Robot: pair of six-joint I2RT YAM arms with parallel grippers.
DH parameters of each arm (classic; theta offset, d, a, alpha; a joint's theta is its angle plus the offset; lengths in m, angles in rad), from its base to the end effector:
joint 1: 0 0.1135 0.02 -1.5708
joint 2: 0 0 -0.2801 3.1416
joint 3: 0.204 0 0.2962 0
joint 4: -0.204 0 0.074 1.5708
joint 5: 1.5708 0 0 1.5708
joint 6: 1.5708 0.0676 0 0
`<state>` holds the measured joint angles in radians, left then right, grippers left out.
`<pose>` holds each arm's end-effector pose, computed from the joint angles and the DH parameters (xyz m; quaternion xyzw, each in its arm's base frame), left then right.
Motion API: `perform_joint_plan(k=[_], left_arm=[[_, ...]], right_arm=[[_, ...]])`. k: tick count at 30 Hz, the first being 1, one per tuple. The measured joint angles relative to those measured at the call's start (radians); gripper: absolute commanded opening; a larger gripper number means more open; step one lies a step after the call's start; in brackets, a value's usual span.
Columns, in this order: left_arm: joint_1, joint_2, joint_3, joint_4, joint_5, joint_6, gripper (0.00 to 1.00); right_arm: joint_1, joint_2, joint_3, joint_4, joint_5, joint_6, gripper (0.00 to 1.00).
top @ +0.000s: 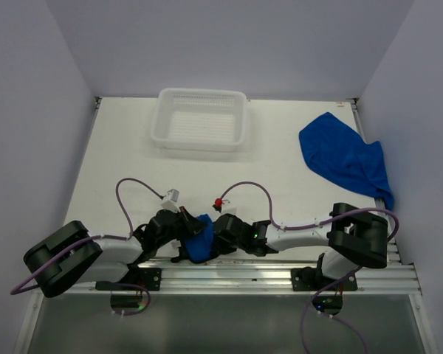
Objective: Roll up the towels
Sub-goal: Roll the towel
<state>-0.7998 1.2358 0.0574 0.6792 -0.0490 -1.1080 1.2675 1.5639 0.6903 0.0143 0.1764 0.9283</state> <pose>0.1547 -0.1544 0.0652 -0.1443 0.8475 -0.4041 0.3124 0.1135 0.3229 0.1033 -0.1274 0.9255 0.2713 0.2315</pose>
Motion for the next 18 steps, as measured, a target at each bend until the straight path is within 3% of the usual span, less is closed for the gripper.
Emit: perform_joint_plan(k=[3, 6, 18], left_arm=[[0.000, -0.002, 0.004, -0.017, 0.000, 0.003, 0.17], [0.000, -0.003, 0.027, -0.047, 0.002, 0.012, 0.33], [0.002, 0.022, 0.202, -0.194, 0.019, 0.045, 0.49]], right_arm=[[0.011, 0.000, 0.024, -0.046, 0.030, -0.011, 0.00], [0.021, 0.001, 0.061, -0.125, 0.069, -0.037, 0.00], [0.029, 0.001, 0.148, -0.378, 0.193, -0.136, 0.00]])
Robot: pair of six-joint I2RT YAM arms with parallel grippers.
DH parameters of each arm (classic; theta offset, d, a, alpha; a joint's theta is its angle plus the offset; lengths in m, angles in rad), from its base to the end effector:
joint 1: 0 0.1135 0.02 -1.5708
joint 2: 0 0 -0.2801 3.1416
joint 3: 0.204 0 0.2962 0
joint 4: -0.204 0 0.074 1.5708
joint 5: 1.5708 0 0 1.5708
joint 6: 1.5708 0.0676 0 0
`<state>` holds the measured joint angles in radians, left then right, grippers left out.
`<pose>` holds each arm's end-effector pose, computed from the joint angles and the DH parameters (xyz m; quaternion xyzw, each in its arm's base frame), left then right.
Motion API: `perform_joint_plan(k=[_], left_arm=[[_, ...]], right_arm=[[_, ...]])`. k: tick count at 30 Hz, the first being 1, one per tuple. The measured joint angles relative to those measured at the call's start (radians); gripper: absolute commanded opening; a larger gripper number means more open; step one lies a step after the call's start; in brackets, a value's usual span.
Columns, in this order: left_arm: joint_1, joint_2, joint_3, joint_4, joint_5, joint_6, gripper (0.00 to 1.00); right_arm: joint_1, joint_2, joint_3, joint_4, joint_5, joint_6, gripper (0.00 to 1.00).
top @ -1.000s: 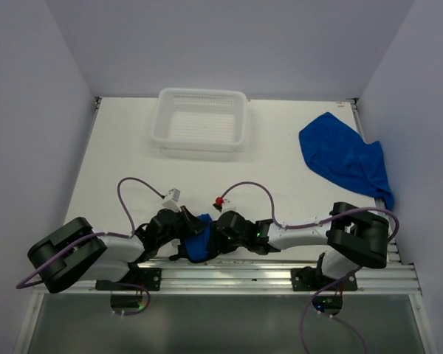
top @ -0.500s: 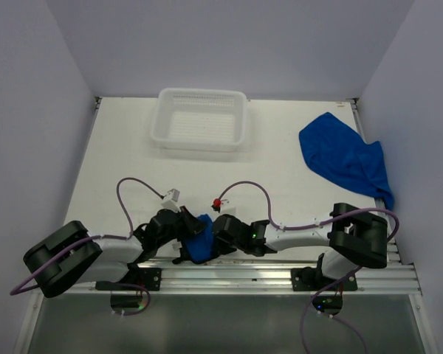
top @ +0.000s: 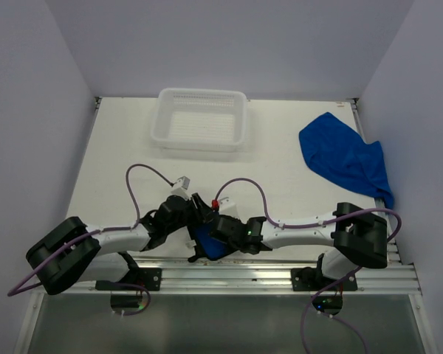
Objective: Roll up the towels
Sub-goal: Roll the towel
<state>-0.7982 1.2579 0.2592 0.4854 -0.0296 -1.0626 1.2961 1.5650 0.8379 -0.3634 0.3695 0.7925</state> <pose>0.1861 -0.1881 0.0991 -0.1212 0.8548 -0.3968 0.3116 0.1153 0.3190 0.1241 -0.1956 0.9356 0.1125 0.2718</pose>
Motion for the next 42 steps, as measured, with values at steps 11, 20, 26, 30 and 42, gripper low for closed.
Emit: perform_joint_plan(k=[11, 20, 26, 30, 42], left_arm=[[0.006, -0.027, 0.089, -0.145, 0.079, -0.001, 0.61], [0.008, -0.011, 0.139, -0.148, 0.134, -0.024, 0.63], [0.013, 0.074, 0.172, -0.092, 0.174, -0.029, 0.60], [0.013, 0.105, 0.190, -0.073, 0.188, -0.027, 0.59], [0.012, 0.148, 0.221, -0.058, 0.206, -0.021, 0.58]], right_arm=[[0.006, 0.016, 0.021, -0.085, 0.106, -0.006, 0.00], [0.022, 0.030, 0.031, -0.092, 0.142, -0.001, 0.00], [0.019, 0.032, 0.031, -0.108, 0.157, 0.049, 0.00], [0.018, 0.033, 0.031, -0.118, 0.169, 0.079, 0.00], [0.018, 0.025, 0.010, -0.107, 0.193, 0.122, 0.00]])
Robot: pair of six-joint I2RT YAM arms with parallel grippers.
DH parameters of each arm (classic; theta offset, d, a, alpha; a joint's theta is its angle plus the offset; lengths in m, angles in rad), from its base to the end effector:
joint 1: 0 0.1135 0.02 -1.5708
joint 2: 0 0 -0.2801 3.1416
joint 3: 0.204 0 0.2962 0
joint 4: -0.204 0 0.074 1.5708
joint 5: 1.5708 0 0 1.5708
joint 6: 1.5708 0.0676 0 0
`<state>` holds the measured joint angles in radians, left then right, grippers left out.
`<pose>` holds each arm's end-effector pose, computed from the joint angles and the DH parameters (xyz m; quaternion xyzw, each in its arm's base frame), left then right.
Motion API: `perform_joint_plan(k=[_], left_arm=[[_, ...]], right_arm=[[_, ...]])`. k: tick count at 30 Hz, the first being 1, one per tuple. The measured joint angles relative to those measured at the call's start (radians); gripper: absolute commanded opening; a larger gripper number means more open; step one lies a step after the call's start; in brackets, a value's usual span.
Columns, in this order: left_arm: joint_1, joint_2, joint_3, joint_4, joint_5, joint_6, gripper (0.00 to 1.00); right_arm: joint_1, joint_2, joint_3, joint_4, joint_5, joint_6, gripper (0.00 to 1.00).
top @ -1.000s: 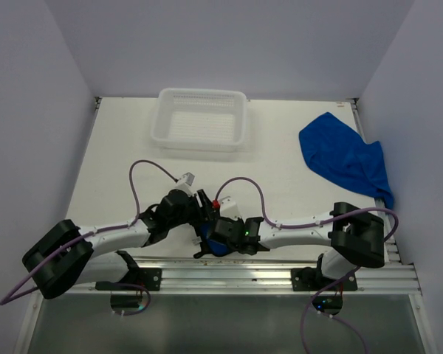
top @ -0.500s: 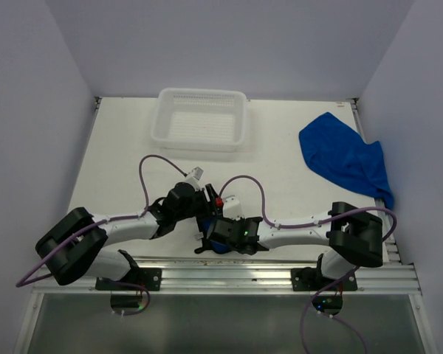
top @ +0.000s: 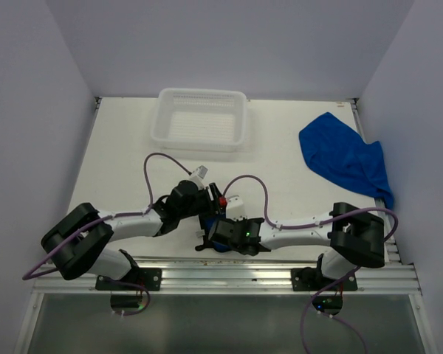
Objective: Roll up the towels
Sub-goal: Roll the towel
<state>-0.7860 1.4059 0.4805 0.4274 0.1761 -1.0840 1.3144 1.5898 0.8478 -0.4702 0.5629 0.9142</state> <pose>0.2177 -0.2347 0.1270 -0.0827 0.8534 -0.4545 0.2415 0.1175 0.3059 0.1189 -0.1393 0.9362 0.0333 0.3208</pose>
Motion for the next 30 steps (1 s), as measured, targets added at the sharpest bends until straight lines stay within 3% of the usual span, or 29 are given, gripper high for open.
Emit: perform_joint_plan(k=[12, 30], left_arm=[[0.017, -0.011, -0.084, 0.000, -0.076, -0.076, 0.56], [0.020, -0.058, -0.042, -0.016, -0.068, -0.085, 0.56]], right_arm=[[0.035, -0.029, -0.050, 0.078, 0.034, -0.021, 0.00], [0.035, -0.041, -0.068, 0.102, 0.034, -0.022, 0.00]])
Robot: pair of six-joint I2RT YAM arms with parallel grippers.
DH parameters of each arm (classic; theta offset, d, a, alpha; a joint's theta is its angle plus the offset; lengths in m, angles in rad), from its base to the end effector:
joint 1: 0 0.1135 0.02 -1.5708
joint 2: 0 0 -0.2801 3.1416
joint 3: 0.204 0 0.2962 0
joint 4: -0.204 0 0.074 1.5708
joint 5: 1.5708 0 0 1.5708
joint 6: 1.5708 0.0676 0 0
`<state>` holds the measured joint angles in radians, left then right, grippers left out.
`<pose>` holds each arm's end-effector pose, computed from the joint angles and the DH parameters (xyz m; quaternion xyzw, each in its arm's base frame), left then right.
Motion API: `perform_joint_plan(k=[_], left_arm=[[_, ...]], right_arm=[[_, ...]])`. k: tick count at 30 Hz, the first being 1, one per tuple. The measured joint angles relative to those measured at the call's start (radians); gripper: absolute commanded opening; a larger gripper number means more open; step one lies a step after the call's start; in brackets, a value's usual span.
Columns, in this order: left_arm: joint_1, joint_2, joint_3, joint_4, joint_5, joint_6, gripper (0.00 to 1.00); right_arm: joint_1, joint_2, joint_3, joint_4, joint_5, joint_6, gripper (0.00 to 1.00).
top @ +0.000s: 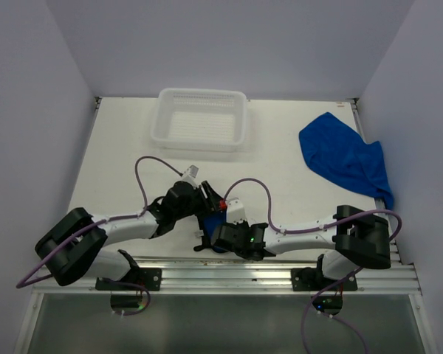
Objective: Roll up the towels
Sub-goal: Roll the towel
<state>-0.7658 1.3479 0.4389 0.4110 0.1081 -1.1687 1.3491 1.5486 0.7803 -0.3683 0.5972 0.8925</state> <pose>0.2168 -0.2185 0.1273 -0.1447 0.8465 -0.4465 0.2514 0.1072 0.3025 0.1173 -0.1495 0.9234 0.0604 0.3482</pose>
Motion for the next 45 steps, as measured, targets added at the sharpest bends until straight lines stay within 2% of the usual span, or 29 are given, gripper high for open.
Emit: perform_joint_plan(k=[20, 34, 45], left_arm=[[0.000, 0.175, 0.073, 0.031, 0.051, 0.010, 0.54], [0.000, 0.233, 0.172, -0.116, 0.022, 0.117, 0.44], [-0.021, 0.291, 0.223, -0.151, 0.017, 0.166, 0.34]], right_arm=[[0.002, -0.013, -0.017, 0.024, -0.001, -0.018, 0.00], [0.040, 0.032, 0.040, -0.043, 0.048, -0.038, 0.00], [0.056, 0.051, 0.075, -0.111, 0.070, -0.037, 0.00]])
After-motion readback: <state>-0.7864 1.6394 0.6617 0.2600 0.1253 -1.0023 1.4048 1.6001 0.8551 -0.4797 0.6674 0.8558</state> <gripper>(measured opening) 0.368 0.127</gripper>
